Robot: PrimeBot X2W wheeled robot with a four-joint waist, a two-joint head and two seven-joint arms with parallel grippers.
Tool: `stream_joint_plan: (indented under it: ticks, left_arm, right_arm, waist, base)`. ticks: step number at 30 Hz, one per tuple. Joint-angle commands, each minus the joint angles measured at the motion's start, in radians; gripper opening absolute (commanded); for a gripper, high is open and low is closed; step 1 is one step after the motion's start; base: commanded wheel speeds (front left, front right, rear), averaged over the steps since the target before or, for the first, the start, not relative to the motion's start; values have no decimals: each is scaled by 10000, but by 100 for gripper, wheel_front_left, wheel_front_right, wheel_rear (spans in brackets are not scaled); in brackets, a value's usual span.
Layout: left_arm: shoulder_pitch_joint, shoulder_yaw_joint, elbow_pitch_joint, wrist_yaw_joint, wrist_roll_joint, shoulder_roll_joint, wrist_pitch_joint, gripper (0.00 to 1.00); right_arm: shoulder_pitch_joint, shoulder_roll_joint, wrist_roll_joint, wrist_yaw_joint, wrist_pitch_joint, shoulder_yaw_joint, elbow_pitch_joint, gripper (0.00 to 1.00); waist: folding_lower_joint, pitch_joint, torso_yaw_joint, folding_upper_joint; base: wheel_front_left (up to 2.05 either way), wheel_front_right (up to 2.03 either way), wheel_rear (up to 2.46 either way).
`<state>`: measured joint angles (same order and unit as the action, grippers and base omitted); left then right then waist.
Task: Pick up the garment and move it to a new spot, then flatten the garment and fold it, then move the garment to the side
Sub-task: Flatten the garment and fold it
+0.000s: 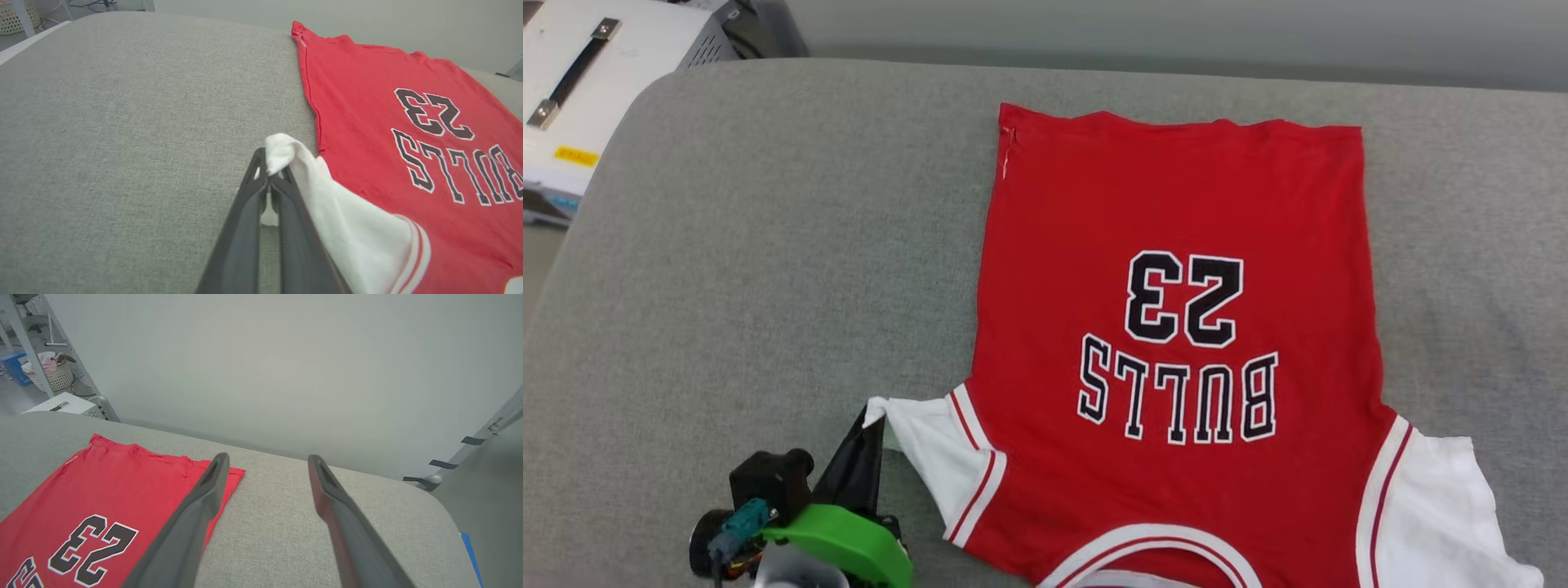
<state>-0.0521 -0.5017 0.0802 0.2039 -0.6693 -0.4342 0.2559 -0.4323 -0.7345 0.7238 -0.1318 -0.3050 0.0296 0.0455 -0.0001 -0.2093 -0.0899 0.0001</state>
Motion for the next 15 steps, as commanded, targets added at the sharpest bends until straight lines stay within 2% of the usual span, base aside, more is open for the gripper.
stream_joint_plan:
  ticks: [1, 8, 11, 15]
  left_arm:
    - [-276, 48, -84, -8, 173, 139, 59, 0]
    - [-951, 269, -232, -358, 743, 881, 59, 0]
    - [-1171, 355, -169, -639, 1045, 1204, 59, 0]
    - [-1472, 466, -82, -1005, 1417, 1648, 59, 0]
  right_arm:
    - [-702, 48, -14, 11, -730, 143, 195, 100]
    - [-3931, 196, -106, 11, -4776, 1014, 1860, 100]
    - [-4981, 482, -222, 11, -6449, 1278, 2729, 100]
    - [-6042, 786, -906, 11, -7529, 1389, 3534, 100]
  waist:
    - [1, -994, -703, -1]
    - [1, -2305, -1364, -1]
    - [1, -2760, -1616, -1]
    - [1, -3271, -1960, -1]
  base:
    - [0, 0, 0]
    - [0, 0, 0]
    - [0, 0, 0]
    - [0, 0, 0]
